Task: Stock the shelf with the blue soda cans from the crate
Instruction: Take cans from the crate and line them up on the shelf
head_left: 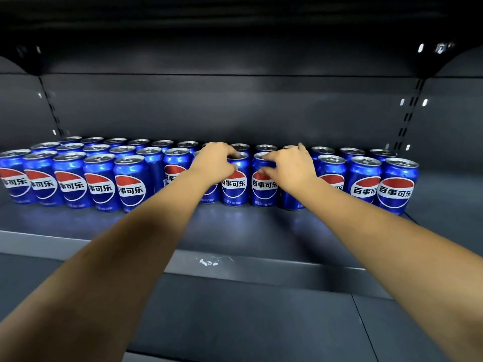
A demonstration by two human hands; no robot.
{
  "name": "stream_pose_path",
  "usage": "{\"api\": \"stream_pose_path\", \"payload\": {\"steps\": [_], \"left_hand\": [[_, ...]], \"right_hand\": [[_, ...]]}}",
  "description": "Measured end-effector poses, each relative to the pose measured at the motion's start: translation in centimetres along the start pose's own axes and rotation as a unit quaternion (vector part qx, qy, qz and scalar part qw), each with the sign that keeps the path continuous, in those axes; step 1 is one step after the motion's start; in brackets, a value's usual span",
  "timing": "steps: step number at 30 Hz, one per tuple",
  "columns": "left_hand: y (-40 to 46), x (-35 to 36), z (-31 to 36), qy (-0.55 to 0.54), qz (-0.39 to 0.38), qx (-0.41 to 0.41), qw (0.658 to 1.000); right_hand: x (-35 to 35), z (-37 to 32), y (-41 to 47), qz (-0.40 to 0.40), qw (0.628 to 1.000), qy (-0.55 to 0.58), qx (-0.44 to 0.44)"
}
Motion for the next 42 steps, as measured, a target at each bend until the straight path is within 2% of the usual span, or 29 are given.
{"api": "stream_pose_path", "payload": {"steps": [3,6,7,12,14,17,22,28,31,35,39,42], "left_hand": [[0.6,-0.6,0.3,-0.056,-0.002,-0.011,0.998],[2.2,-1.4,0.9,-0.071,0.003,0.001,0.997],[2.8,-1.6,1.1,-0.064,-0.001,0.003,0.998],[7.0,-0.4,1.3,0.026,-0.102,-0.012,0.994],[8.2,0.3,1.4,0.051,-0.134,-0.014,0.990],[9.4,1.5,1.0,0.033,-0.155,-0.036,0.987],[10.2,2.1,0.4,-0.012,-0.162,-0.064,0.985],[10.2,2.6,0.3,0.016,-0.152,-0.060,0.986],[9.7,1.9,0.9,0.048,-0.121,-0.037,0.991],[8.3,-0.1,2.0,0.005,-0.063,-0.006,0.998],[5.3,-1.2,2.0,-0.021,-0.088,0.021,0.996],[3.4,-1.1,1.4,-0.023,-0.117,0.028,0.992]], "right_hand": [[0.4,0.7,0.2,0.026,0.998,0.054,0.000],[-0.2,1.9,1.2,0.087,0.957,0.274,0.050],[-0.4,2.2,2.0,0.080,0.946,0.305,0.072],[-0.5,3.1,7.0,-0.058,0.970,0.208,0.112],[0.3,3.6,8.5,-0.080,0.971,0.187,0.127],[1.5,4.1,9.5,-0.090,0.968,0.189,0.141],[2.3,4.0,10.1,-0.123,0.968,0.173,0.132],[2.2,3.5,10.4,-0.122,0.976,0.129,0.124],[0.7,2.3,10.6,-0.089,0.988,0.060,0.109],[-0.7,0.5,9.9,-0.042,0.991,0.091,0.093],[-0.9,-0.7,7.4,-0.124,0.980,0.147,0.041],[-1.1,-0.5,5.5,-0.154,0.975,0.156,0.028]]}}
Point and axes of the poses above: each hand's wrist, its own y-axis towards the middle knuckle, its own x-axis out of the palm, z = x × y, the point moved 4 cm from there along y, towards the middle knuckle, and after that the axes turned 5 degrees about -x, right-handed, at the moved point
